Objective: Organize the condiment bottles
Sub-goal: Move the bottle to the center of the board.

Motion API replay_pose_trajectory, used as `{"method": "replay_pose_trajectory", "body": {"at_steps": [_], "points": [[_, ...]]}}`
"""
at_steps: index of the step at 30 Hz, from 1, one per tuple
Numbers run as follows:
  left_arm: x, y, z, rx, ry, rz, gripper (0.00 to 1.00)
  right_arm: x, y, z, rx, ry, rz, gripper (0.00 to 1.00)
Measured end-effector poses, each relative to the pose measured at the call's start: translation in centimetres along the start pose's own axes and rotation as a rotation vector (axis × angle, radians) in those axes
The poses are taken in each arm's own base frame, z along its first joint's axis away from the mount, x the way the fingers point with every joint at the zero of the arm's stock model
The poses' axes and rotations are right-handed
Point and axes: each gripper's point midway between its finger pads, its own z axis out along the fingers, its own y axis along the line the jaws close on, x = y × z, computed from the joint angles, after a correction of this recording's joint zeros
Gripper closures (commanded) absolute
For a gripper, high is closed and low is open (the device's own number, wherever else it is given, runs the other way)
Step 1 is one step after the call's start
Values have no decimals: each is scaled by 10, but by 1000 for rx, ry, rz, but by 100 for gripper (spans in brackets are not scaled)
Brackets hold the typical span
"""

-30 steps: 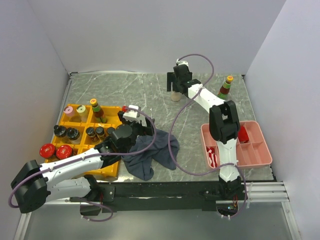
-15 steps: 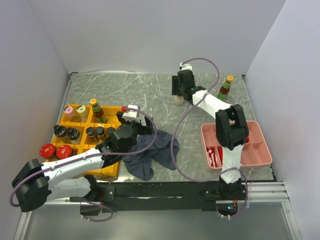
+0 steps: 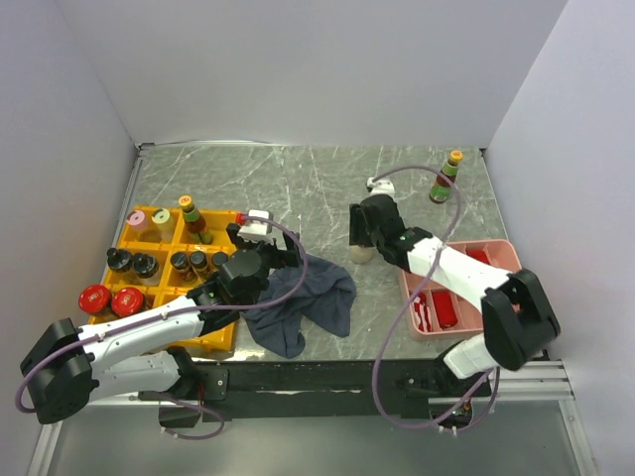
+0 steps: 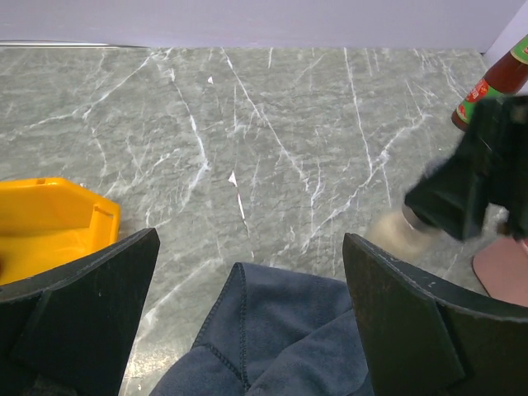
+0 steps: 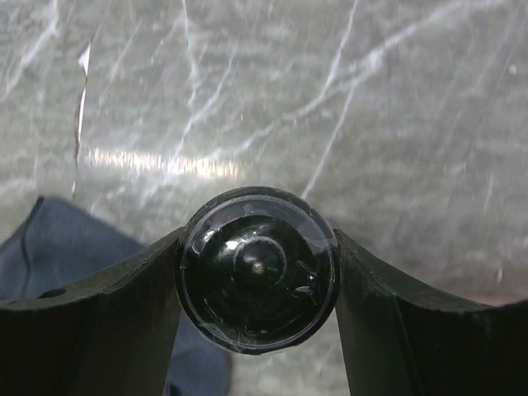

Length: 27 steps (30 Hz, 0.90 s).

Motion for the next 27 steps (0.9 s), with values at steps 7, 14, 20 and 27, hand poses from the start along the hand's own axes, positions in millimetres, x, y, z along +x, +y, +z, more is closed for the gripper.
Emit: {"method": "replay_pose_trajectory", "body": {"at_steps": [7, 14, 20, 27], "points": [[2, 0, 1, -3, 5, 4, 0, 29, -1, -37, 16, -17, 37, 45], [10, 1, 3, -11, 21, 20, 0, 43, -5, -54, 41, -18, 90, 42], [15, 0, 4, -12, 37, 33, 1, 46, -8, -59, 45, -30, 123, 28], [-2, -9, 3, 16, 21, 25, 0, 48, -11, -63, 50, -19, 116, 2]]}}
